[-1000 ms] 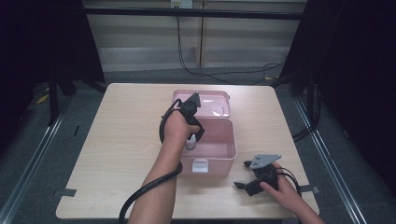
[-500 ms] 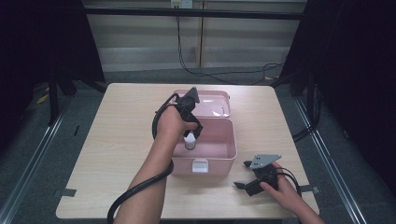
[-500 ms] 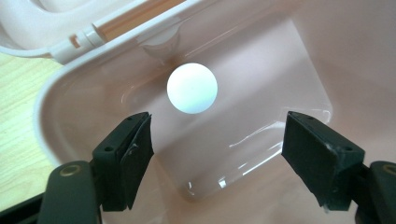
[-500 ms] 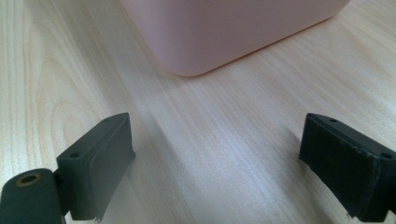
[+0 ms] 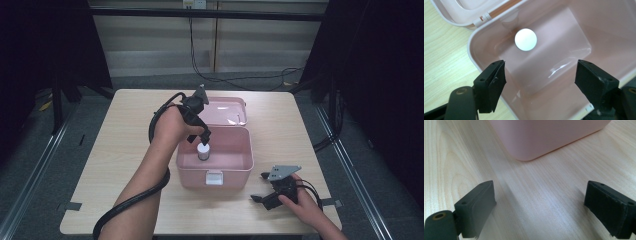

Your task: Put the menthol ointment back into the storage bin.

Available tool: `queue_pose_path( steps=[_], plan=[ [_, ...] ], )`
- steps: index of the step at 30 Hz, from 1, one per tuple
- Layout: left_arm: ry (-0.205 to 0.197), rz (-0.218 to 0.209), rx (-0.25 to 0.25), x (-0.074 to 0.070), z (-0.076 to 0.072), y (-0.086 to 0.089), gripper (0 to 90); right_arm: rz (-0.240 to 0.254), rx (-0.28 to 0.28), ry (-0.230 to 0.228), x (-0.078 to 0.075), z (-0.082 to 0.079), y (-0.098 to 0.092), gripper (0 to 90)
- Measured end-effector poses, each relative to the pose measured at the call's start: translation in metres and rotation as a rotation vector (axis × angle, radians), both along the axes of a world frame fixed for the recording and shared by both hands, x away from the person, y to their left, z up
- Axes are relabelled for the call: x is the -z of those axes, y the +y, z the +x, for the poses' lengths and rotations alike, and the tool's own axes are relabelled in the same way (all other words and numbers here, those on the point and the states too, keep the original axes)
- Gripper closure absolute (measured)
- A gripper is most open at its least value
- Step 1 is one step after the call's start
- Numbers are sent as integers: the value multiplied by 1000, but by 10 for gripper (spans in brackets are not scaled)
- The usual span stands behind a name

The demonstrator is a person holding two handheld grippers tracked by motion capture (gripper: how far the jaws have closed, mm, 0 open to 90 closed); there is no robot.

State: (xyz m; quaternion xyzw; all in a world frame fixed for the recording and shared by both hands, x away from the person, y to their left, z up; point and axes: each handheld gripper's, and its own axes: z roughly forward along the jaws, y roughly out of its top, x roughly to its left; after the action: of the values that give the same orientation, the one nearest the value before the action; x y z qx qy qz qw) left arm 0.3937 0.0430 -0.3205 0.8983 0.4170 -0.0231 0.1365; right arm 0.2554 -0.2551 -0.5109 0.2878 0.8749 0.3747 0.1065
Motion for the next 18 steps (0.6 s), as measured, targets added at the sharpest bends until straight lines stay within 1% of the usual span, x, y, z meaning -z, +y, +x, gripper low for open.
queue_pose_path(
  steps=[3, 7, 8, 9, 10, 13, 14, 16, 18],
  plan=[
    [-5, 6, 11, -3, -3, 3, 241, 0, 0, 0, 0, 0, 0, 93],
    [-8, 3, 12, -6, -5, 9, 241, 0, -1, -3, 0, 0, 0, 93],
    [-9, -1, 14, -8, -6, 13, 241, 1, 1, -3, 0, 0, 0, 93],
    [-9, -1, 14, -8, -6, 13, 241, 1, 1, -3, 0, 0, 0, 93],
    [-12, 4, 15, -9, -6, 16, 241, 2, 1, -2, 0, 0, 0, 93],
    [-20, -1, 19, -11, -7, 24, 241, 2, 1, -3, 0, 0, 0, 93],
    [-18, -3, 10, -12, -8, 27, 241, 2, 1, -2, 0, 0, 0, 93],
    [-29, 2, 23, -14, -9, 35, 240, 2, 1, -2, 0, 0, 0, 93],
    [-30, -6, 22, -14, -10, 38, 240, 2, 1, -3, 0, 0, 0, 93]
  ],
)
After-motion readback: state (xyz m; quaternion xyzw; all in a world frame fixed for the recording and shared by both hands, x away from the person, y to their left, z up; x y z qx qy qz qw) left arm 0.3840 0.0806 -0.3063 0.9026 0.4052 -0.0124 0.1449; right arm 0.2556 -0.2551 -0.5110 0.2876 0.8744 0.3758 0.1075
